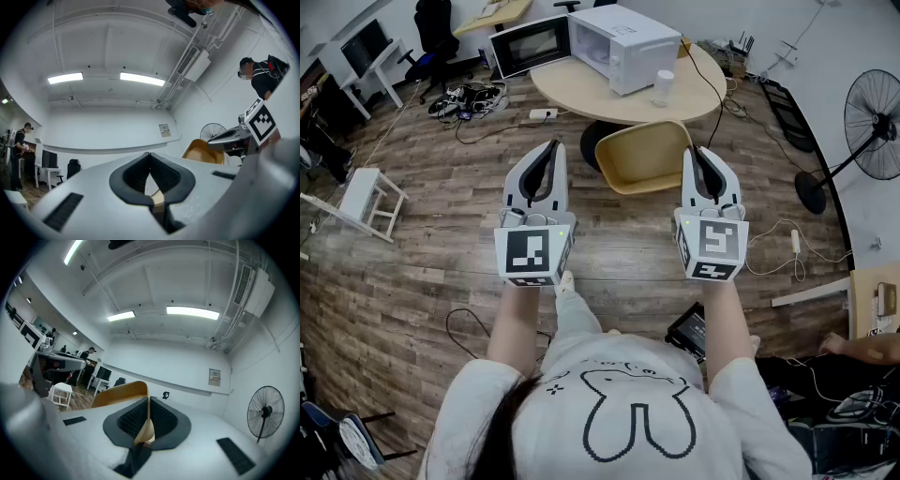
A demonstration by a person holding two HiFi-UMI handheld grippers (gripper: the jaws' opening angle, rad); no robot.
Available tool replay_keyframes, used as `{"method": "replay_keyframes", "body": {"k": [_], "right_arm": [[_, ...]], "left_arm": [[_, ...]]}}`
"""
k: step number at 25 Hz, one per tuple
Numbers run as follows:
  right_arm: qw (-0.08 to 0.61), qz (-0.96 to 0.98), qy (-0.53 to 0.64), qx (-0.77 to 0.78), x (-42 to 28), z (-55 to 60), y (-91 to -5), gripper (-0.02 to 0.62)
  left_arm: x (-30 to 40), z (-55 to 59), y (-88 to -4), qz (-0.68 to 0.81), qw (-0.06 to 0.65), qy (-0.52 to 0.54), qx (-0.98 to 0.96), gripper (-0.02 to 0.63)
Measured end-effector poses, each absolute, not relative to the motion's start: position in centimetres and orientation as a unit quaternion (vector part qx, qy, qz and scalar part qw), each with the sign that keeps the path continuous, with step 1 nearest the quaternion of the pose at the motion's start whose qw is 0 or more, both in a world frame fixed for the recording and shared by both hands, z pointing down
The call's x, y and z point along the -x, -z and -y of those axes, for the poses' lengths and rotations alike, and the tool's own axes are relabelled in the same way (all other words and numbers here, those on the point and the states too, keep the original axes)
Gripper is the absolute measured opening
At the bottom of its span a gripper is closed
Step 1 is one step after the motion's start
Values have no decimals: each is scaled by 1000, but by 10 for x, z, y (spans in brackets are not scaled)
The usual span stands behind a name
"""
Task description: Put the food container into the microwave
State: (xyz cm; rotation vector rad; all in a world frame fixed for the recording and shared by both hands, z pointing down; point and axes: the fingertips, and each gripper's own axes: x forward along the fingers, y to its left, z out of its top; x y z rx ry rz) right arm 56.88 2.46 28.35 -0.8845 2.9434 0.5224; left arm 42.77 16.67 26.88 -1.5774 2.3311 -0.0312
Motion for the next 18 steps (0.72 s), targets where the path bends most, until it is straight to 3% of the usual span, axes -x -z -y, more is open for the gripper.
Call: {"method": "replay_keyframes", "body": {"k": [10, 18], "right_arm": [[20, -941, -154, 300, -559, -9, -286, 38], [35, -944, -144, 295, -505, 18, -276, 38]], "left_arm": [[-404, -156, -261, -814, 181, 27, 551, 9], [-347, -130, -263, -814, 184, 31, 550, 9]]}}
